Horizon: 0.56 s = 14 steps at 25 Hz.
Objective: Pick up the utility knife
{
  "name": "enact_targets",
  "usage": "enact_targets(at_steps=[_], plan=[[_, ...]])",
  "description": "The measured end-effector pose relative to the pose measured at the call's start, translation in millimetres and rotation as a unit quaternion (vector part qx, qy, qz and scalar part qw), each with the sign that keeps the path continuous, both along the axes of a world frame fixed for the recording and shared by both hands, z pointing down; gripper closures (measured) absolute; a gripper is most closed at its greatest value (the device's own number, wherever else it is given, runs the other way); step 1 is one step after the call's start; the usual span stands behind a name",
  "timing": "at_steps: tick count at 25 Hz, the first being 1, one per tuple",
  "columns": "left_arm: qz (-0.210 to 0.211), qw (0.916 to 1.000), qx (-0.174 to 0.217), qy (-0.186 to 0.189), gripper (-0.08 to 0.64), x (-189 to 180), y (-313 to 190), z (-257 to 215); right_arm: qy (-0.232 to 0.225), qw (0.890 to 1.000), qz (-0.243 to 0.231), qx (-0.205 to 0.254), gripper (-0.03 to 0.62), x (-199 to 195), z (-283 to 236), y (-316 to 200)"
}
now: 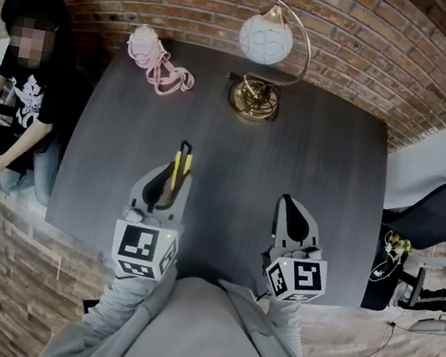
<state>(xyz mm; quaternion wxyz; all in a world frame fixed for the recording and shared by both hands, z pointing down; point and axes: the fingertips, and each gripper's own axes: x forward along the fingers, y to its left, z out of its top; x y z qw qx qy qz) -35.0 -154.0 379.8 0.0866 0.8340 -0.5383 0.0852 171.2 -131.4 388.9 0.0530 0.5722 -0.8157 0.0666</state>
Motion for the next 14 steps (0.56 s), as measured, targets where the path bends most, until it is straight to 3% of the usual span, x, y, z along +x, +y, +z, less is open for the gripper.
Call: enact_targets(at_steps=[14], plan=[[-0.004, 1.0, -0.005, 0.0, 0.436, -0.6, -2.6, 3.4, -0.003, 1.0, -0.005, -0.003, 0.575, -0.4, 3.1, -4.6]])
